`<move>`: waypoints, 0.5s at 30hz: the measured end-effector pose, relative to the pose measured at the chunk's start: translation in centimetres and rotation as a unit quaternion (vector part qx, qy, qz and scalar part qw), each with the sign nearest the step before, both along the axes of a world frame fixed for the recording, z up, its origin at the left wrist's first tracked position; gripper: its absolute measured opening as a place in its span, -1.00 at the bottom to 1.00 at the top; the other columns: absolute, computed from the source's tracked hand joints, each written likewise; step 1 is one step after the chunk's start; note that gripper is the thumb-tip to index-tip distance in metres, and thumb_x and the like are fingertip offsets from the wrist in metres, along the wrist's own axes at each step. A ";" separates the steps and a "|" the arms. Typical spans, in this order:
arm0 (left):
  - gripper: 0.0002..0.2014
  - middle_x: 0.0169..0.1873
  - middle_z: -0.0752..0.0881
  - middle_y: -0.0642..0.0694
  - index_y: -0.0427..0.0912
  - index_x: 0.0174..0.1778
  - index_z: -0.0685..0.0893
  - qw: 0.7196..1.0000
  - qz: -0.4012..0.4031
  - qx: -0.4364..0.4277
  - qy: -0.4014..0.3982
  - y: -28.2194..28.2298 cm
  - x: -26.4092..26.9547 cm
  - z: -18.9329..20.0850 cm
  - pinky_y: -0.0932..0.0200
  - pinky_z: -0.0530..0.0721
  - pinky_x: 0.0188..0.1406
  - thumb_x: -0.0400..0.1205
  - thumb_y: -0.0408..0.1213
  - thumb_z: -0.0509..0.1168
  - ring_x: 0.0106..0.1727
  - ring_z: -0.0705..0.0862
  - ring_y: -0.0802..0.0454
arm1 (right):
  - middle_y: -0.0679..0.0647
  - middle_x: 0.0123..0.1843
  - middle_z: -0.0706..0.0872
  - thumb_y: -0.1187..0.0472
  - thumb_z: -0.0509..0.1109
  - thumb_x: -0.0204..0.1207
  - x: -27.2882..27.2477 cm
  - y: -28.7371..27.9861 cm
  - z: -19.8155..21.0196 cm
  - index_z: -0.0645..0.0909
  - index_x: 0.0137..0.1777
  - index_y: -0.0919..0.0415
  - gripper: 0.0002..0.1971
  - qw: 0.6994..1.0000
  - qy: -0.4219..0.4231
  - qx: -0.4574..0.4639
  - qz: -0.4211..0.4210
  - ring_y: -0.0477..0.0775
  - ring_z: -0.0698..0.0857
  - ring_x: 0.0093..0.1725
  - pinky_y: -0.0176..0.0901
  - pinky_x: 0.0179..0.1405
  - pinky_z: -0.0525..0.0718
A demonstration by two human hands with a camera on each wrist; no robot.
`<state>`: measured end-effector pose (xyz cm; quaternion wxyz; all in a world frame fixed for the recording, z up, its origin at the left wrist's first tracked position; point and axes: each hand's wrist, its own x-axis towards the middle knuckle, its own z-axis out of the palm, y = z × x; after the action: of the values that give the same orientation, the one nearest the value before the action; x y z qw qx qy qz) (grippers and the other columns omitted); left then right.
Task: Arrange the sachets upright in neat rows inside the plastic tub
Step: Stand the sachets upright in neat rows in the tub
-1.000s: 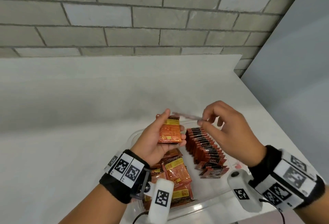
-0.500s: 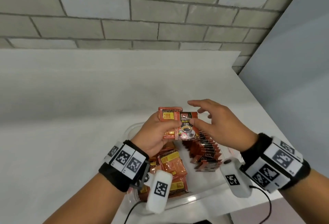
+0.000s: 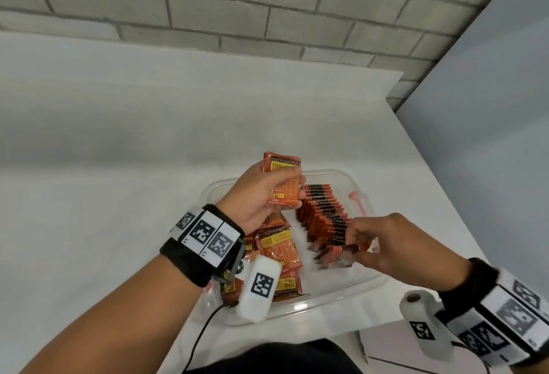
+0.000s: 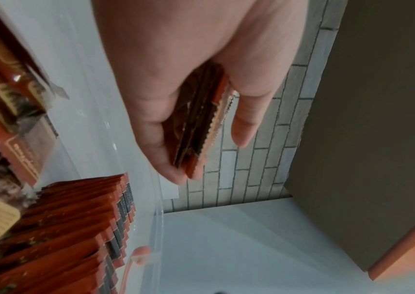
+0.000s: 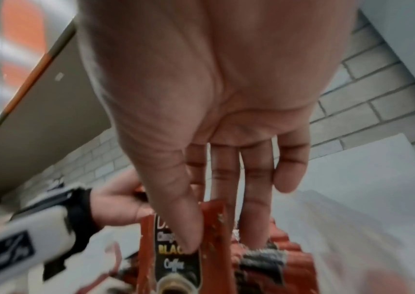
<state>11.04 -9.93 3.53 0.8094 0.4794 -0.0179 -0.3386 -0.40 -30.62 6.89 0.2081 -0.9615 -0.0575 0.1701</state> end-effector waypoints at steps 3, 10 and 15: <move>-0.86 -0.20 0.76 -0.17 -0.19 0.03 0.63 1.000 -0.004 0.001 -0.002 0.1 0.0 0.0 0.10 0.76 -0.23 0.57 -0.32 0.36 -0.27 0.74 -0.04 | -0.21 -0.27 0.72 0.19 0.49 0.40 -0.6 0.2 -0.6 0.63 -0.13 -0.09 -0.86 0.995 -0.006 -0.094 0.022 -0.14 0.71 -0.21 -0.22 -0.09 0.64; -0.88 -0.23 0.78 -0.14 -0.17 0.03 0.63 1.000 -0.008 0.012 -0.001 0.1 -0.1 0.0 0.10 0.76 -0.22 0.59 -0.33 0.35 -0.26 0.75 -0.03 | -0.21 -0.16 0.55 0.08 0.30 0.55 -0.5 1.7 -1.0 0.57 -0.04 -0.05 -0.95 0.975 -0.017 -0.222 0.023 -0.10 0.63 -0.07 -0.26 0.05 0.42; -0.89 -0.22 0.78 -0.14 -0.18 0.01 0.64 1.000 -0.012 0.013 -0.002 0.1 -0.1 0.0 0.11 0.76 -0.25 0.59 -0.33 0.35 -0.28 0.75 -0.02 | -0.17 -0.34 0.46 0.17 0.35 0.50 -0.3 1.6 -2.3 0.35 -0.20 -0.03 -0.80 0.970 -0.042 -0.240 0.012 0.01 0.43 -0.37 -0.20 -0.17 0.30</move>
<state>10.94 -9.84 3.49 0.7990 0.4901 -0.0212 -0.3478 -0.73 -29.00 4.59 -0.0335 -0.9888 -0.0355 0.1410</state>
